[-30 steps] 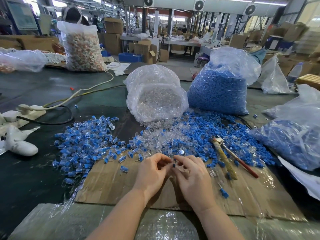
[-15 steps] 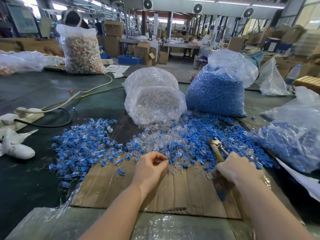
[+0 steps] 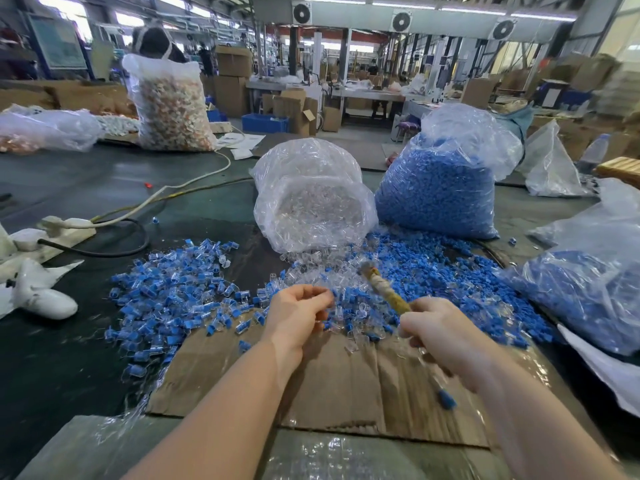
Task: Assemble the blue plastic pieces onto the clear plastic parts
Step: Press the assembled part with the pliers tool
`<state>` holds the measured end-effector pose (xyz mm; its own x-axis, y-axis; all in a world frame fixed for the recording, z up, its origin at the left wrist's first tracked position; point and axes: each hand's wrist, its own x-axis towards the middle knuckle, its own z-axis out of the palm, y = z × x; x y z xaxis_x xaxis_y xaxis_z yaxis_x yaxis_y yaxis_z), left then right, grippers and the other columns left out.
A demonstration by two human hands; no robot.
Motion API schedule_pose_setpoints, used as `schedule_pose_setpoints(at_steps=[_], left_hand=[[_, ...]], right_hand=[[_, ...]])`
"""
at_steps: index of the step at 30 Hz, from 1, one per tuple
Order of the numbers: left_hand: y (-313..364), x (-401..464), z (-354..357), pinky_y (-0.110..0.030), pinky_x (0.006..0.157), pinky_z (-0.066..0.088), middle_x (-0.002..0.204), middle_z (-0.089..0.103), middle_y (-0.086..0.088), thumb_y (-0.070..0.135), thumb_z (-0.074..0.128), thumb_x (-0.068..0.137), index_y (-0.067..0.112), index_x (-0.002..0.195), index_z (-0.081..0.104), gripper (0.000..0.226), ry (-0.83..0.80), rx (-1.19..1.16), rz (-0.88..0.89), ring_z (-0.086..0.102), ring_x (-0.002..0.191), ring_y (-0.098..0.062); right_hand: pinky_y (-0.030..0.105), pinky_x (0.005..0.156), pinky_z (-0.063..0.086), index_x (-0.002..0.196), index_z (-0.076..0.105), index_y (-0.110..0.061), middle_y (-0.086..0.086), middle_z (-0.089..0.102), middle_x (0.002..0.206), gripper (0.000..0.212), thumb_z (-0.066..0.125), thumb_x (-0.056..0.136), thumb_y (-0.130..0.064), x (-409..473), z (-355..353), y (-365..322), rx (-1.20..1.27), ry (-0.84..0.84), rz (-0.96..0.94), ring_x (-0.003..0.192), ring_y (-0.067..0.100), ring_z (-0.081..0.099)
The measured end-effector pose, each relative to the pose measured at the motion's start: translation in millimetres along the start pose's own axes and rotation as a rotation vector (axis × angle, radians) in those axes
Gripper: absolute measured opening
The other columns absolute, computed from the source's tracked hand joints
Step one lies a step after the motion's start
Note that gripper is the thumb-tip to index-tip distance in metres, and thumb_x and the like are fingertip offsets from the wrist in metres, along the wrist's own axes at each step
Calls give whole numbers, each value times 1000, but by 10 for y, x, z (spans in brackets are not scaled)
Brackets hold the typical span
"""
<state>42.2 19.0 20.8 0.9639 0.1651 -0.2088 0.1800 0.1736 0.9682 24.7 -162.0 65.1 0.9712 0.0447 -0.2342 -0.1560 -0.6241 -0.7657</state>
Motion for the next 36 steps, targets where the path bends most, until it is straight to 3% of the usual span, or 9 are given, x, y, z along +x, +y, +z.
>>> schedule_pose_setpoints(at_steps=[3, 6, 11, 23, 36], left_hand=[[63, 14, -19, -21, 48, 42, 66, 64, -5, 4, 65, 82, 7, 81, 66, 3, 33, -35, 13, 52, 49, -9], [105, 20, -75, -16, 40, 40, 63, 62, -3, 3, 65, 82, 4, 83, 66, 2, 74, -6, 27, 50, 44, -6], [125, 23, -149, -15, 42, 43, 64, 62, -6, -1, 64, 82, 5, 75, 66, 9, 135, -8, 47, 51, 48, -10], [167, 29, -205, -17, 43, 47, 65, 61, -10, -4, 64, 82, 2, 78, 64, 7, 139, -18, -5, 56, 47, -10], [162, 16, -140, -18, 45, 50, 67, 62, -10, -4, 62, 83, 1, 77, 63, 8, 128, -34, 10, 58, 54, -13]], right_hand=[[30, 59, 38, 70, 51, -9, 9, 51, 68, 9, 53, 76, -3, -82, 104, -84, 138, -166, 14, 64, 22, 48], [32, 60, 44, 81, 51, -7, 14, 54, 78, 7, 50, 77, -1, -132, 164, -116, 218, -253, 37, 68, 23, 53], [32, 62, 49, 95, 48, -4, 14, 55, 89, 17, 48, 79, 1, -185, 179, -159, 232, -334, 64, 75, 22, 56], [31, 65, 48, 108, 50, -2, 12, 51, 90, 32, 47, 77, 4, -231, 227, -178, 238, -355, 75, 79, 21, 53], [35, 69, 42, 95, 46, -8, 11, 42, 88, 23, 43, 76, 6, -250, 262, -166, 210, -348, 29, 83, 25, 42]])
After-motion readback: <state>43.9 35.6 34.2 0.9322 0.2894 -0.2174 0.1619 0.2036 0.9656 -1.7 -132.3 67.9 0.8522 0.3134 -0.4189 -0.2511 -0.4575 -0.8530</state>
